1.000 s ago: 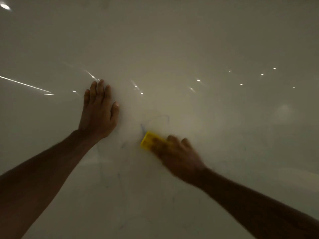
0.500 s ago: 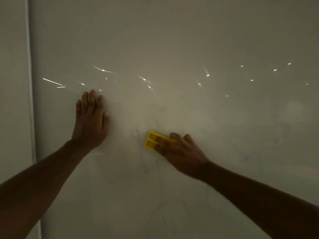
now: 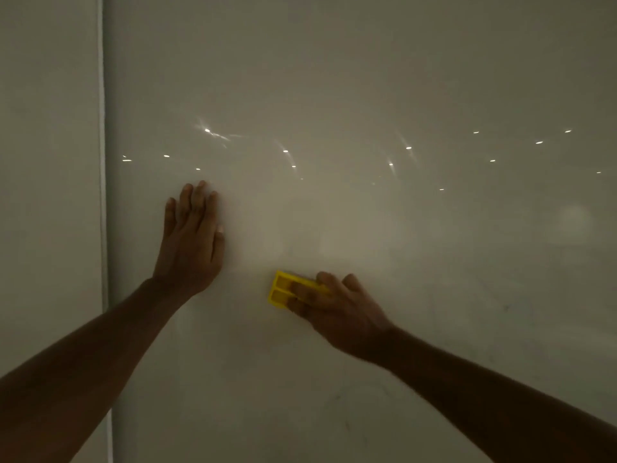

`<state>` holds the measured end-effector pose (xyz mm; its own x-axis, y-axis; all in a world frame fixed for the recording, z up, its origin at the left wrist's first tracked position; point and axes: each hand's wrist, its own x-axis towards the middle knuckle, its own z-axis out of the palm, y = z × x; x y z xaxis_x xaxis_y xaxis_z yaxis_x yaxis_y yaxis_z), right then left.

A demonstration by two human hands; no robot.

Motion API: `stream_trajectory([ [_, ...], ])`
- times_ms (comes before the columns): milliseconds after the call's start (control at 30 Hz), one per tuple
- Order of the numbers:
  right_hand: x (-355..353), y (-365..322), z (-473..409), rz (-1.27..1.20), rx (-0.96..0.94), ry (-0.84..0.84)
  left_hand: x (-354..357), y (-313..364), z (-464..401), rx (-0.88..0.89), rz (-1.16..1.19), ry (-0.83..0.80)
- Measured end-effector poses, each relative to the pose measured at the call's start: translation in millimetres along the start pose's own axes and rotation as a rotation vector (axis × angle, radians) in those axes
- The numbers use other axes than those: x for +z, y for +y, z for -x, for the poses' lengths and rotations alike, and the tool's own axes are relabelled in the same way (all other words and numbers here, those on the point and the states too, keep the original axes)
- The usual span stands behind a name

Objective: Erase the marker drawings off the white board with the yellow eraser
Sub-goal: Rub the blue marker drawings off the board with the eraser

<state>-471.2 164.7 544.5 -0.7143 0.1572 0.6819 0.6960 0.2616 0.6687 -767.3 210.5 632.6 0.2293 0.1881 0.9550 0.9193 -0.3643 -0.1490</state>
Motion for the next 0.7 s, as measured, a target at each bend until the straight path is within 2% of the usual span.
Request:
stream_trajectory([
  [33, -5, 15, -6, -0.003, 0.082, 0.017, 0, -1, 3, 0.001, 0.006, 0.003],
  [167, -35, 71, -42, -0.02, 0.824, 0.26, 0, -5, 14, 0.035, 0.025, 0.012],
  [233, -31, 60, -53, 0.008, 0.929, 0.322, 0, -7, 19, 0.042, 0.045, 0.007],
  [267, -24, 44, -55, 0.006, 0.88, 0.338, 0, -8, 22, 0.045, 0.054, 0.001],
  [333, -4, -1, -49, -0.032, 0.649, 0.333, 0, -12, 27, 0.047, 0.07, -0.011],
  [467, 39, -80, 7, -0.104, -0.066, 0.068, 2, -15, 39, 0.039, 0.117, -0.014],
  [533, 41, -86, 16, -0.056, -0.282, 0.015, 3, -17, 44, 0.048, 0.144, -0.01],
  [600, 34, -68, -13, -0.034, -0.273, 0.059, 2, -19, 49, 0.06, 0.173, -0.006],
  [633, 26, -56, -37, -0.03, -0.183, 0.102, 2, -20, 50, 0.072, 0.189, -0.001],
  [700, 7, -26, -90, -0.039, 0.125, 0.154, 0, -22, 52, 0.086, 0.211, 0.018],
])
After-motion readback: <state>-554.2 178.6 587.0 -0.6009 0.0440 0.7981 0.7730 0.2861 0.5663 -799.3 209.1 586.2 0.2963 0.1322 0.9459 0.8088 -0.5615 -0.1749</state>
